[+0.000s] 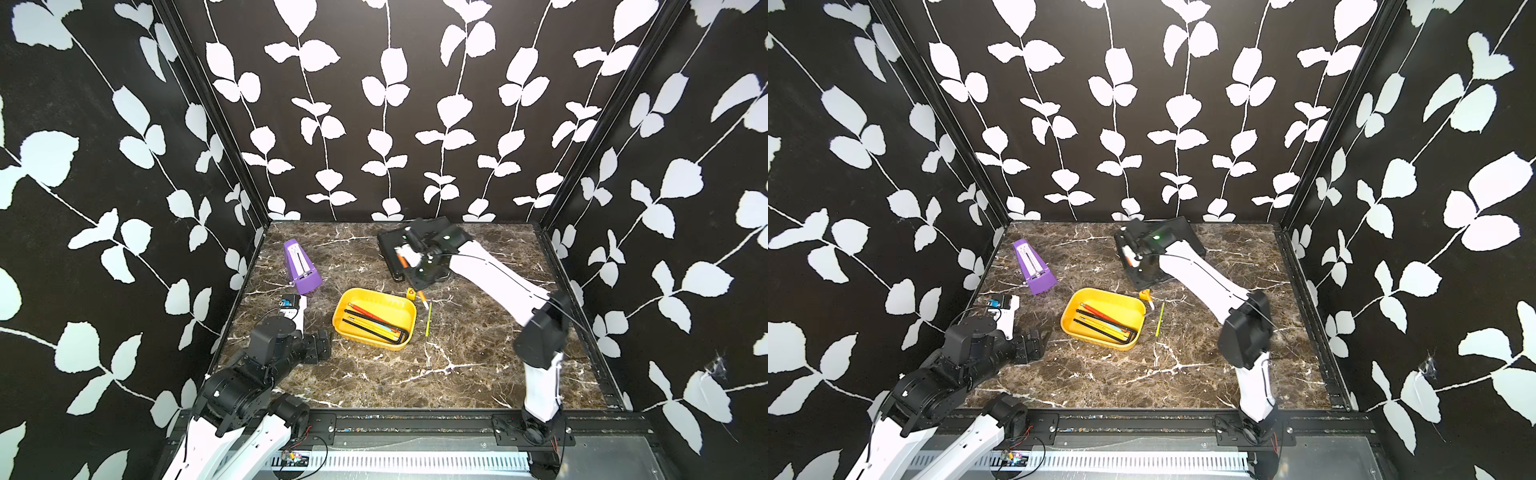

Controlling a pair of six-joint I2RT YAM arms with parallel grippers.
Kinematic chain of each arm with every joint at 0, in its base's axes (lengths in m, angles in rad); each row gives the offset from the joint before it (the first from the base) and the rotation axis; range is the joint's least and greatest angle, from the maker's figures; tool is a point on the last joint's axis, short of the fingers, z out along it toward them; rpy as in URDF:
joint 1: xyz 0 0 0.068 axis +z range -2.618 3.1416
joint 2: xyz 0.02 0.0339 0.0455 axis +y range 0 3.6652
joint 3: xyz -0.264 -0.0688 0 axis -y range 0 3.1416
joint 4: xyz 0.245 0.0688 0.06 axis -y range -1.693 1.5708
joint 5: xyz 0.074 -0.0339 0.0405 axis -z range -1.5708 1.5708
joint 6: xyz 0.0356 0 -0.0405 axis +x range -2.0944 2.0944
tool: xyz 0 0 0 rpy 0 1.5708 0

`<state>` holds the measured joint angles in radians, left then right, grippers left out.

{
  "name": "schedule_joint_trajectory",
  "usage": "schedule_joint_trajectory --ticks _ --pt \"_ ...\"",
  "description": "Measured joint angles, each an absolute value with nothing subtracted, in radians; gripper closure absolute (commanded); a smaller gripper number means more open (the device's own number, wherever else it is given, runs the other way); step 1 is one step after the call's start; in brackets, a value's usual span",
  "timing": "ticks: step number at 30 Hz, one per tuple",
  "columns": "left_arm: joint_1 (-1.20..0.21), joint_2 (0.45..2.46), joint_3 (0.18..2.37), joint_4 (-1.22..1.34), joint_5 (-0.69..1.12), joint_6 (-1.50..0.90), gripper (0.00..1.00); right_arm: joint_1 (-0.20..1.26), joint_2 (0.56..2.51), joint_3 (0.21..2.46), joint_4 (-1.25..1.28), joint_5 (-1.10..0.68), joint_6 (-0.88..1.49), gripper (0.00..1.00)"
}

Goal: Put the hex key on the desktop into the storage box
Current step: Place the Allen key in the storage box.

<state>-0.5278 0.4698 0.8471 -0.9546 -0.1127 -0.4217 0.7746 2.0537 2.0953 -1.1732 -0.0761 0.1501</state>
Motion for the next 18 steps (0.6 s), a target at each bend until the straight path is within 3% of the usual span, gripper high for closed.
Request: schedule_joint_trajectory --ticks 6,18 --pt "-0.528 0.47 0.847 -0.955 -0.113 -0.422 0.14 0.872 2.251 2.31 -1.259 -0.086 -0.045 1.0" --pt "-0.528 0.47 0.847 -0.954 -0.113 -0.422 0.14 0.965 2.323 2.32 -1.286 0.029 -0.173 1.0"
